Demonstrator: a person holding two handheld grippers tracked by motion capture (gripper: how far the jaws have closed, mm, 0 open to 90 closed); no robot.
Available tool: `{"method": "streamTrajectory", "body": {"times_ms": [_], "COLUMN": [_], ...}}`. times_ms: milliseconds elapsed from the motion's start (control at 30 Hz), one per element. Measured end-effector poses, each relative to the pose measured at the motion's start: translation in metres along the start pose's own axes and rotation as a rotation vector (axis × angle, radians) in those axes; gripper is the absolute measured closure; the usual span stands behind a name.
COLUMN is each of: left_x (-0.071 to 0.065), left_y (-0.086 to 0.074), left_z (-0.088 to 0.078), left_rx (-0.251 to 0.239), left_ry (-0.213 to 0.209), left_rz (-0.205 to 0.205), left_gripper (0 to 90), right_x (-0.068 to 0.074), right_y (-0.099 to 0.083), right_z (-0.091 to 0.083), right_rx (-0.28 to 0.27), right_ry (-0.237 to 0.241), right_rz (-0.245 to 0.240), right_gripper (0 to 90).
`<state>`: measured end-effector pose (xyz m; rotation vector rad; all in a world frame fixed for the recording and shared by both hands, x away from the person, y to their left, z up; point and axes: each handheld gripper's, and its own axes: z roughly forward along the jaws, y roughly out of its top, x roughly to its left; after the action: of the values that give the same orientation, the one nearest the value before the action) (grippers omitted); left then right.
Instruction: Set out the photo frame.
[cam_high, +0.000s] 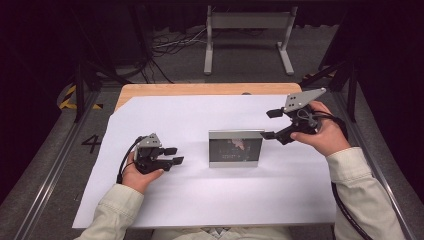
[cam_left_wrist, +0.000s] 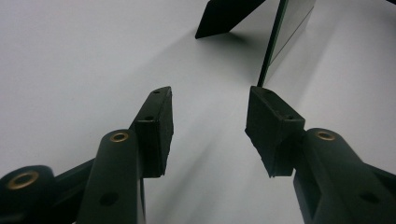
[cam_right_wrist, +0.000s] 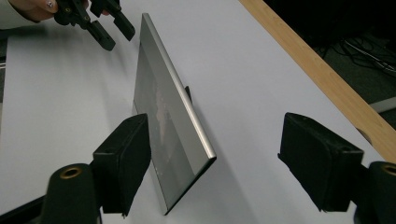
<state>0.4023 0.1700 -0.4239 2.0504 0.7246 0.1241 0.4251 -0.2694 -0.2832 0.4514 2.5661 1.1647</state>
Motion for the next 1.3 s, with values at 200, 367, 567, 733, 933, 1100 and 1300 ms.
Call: {"method": "streamTrajectory", "body": {"times_ms": [200, 367, 567, 733, 933, 1100, 1300], "left_x": [0.001, 0.001, 0.002, 0.002, 0.002, 0.003, 0.004], "left_y": [0.000, 0.000, -0.001, -0.001, -0.001, -0.001, -0.001], "left_z": [0.000, 0.000, 0.000, -0.001, -0.001, -0.002, -0.003], "left_rx": [-0.007, -0.009, -0.013, -0.020, -0.022, -0.028, -0.037], "left_ry": [0.006, 0.009, 0.016, 0.022, 0.031, 0.039, 0.048], "left_rz": [-0.001, 0.002, 0.002, 0.000, 0.003, 0.006, 0.003], "left_gripper": [51.8, 51.8, 51.7, 51.7, 51.6, 51.6, 51.5], "right_x": [-0.001, 0.000, 0.001, 0.001, 0.000, 0.001, 0.001], "right_y": [-0.010, -0.024, -0.042, -0.059, -0.075, -0.089, -0.105], "right_z": [-0.009, -0.015, -0.016, -0.018, -0.016, -0.012, -0.008], "right_rx": [-0.012, -0.031, -0.039, -0.044, -0.036, -0.034, -0.031], "right_ry": [-0.018, -0.038, -0.052, -0.062, -0.068, -0.077, -0.083], "right_rz": [0.027, 0.058, 0.088, 0.120, 0.149, 0.175, 0.210], "right_gripper": [24.4, 23.7, 23.4, 23.2, 22.5, 22.3, 22.3]}}
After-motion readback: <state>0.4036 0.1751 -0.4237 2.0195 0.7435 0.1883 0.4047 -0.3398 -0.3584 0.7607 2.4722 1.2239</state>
